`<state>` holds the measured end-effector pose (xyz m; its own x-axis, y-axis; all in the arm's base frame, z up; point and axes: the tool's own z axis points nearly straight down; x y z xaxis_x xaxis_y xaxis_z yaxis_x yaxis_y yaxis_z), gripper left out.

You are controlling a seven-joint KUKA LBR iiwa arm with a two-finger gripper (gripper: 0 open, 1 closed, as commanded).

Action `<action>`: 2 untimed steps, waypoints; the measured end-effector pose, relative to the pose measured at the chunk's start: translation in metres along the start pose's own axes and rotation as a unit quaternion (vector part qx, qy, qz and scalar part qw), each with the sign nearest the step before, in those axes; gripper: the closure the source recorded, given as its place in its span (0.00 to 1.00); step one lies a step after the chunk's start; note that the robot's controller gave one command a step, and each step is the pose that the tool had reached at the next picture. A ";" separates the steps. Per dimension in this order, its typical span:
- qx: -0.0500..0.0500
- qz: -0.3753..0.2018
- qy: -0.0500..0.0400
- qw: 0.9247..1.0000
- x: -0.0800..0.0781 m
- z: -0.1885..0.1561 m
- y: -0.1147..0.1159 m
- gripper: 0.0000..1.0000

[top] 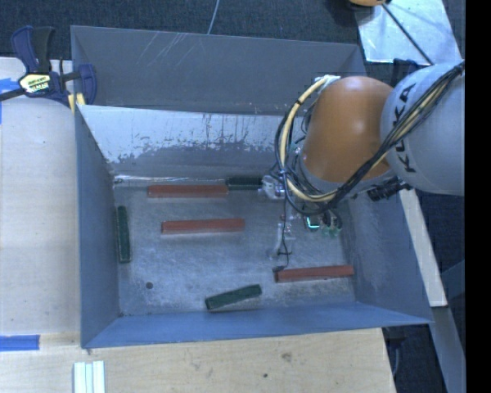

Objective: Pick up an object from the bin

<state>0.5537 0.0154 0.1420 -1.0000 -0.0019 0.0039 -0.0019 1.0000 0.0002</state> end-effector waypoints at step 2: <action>0.000 -0.003 -0.007 1.000 -0.006 0.049 0.036 0.00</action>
Offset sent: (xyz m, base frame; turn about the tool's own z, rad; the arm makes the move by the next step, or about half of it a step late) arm 0.0033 0.0504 -0.0720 -0.0111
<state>0.5594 0.0512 0.0930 -0.9999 -0.0070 -0.0096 -0.0070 1.0000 0.0002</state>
